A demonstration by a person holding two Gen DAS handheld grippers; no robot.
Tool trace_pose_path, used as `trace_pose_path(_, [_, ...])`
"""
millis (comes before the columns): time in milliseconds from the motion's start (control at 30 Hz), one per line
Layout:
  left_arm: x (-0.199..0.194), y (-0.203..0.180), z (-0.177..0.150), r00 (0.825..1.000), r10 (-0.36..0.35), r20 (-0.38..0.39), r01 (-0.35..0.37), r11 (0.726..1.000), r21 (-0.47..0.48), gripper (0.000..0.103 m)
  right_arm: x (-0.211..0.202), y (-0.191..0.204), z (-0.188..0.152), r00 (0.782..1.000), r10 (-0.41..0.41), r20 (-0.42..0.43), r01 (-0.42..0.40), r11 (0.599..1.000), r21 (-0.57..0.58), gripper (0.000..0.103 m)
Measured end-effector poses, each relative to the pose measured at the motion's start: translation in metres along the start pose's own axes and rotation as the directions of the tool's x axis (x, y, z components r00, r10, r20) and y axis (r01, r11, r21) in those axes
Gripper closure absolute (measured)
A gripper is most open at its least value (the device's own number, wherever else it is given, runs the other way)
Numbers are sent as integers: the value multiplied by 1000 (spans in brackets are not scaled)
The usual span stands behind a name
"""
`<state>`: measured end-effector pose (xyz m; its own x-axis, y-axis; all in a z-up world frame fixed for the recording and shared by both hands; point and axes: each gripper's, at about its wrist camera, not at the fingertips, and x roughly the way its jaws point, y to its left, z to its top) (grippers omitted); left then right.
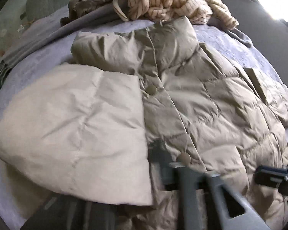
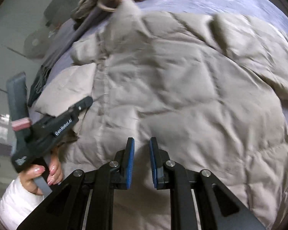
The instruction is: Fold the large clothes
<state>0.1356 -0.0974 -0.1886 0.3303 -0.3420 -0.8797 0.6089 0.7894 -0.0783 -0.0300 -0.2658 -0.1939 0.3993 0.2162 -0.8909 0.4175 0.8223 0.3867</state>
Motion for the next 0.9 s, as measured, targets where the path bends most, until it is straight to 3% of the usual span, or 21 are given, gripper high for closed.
trace_pose_path(67, [-15, 3, -5, 999, 4, 45, -4, 1000, -2, 9, -1, -3, 1, 1000, 0, 1, 0, 1000, 9, 85])
trace_pose_path(167, [-48, 11, -11, 996, 25, 82, -28, 999, 39, 9, -6, 8, 7, 999, -34, 16, 34, 999, -9, 84])
trace_pose_path(233, [-70, 30, -15, 995, 1, 103, -4, 999, 33, 9, -15, 16, 9, 997, -62, 35, 64, 997, -48, 71])
trace_pose_path(300, [-96, 60, -26, 991, 8, 137, -7, 1000, -8, 9, -19, 37, 14, 995, -79, 68, 86, 990, -113, 34])
trace_pose_path(400, [-112, 122, -31, 990, 26, 138, -6, 990, -143, 9, -25, 88, 16, 989, -49, 136, 84, 960, -268, 25])
trace_pose_path(500, [-100, 197, -38, 996, -3, 85, 31, 942, -334, 9, -11, 155, 10, 980, -68, 189, 150, 875, -461, 22])
trace_pose_path(600, [-68, 251, -51, 990, -131, 44, 136, 855, -501, 9, 13, 215, -4, 961, -116, 252, 251, 749, -613, 22])
trace_pose_path(633, [-57, 261, -56, 985, -166, 35, 159, 832, -531, 13, 23, 230, -8, 954, -134, 268, 281, 709, -647, 22])
trace_pose_path(667, [-46, 267, -59, 984, -176, 19, 157, 821, -549, 33, 38, 247, -14, 943, -165, 289, 324, 655, -683, 22])
trace_pose_path(700, [-37, 267, -62, 983, -182, -4, 149, 818, -556, 50, 48, 255, -18, 933, -189, 307, 356, 618, -701, 22])
trace_pose_path(767, [-26, 268, -68, 982, -188, -8, 151, 815, -560, 59, 76, 271, -24, 899, -251, 358, 437, 530, -726, 22])
trace_pose_path(833, [-27, 264, -70, 988, -152, -13, 121, 833, -540, 59, 98, 275, -23, 871, -299, 389, 489, 461, -740, 22])
trace_pose_path(867, [-26, 261, -69, 990, -137, -14, 108, 840, -532, 59, 106, 273, -16, 859, -317, 402, 509, 453, -732, 23])
trace_pose_path(900, [-26, 260, -67, 993, -119, -19, 92, 850, -519, 59, 106, 266, -8, 853, -325, 409, 521, 473, -710, 23])
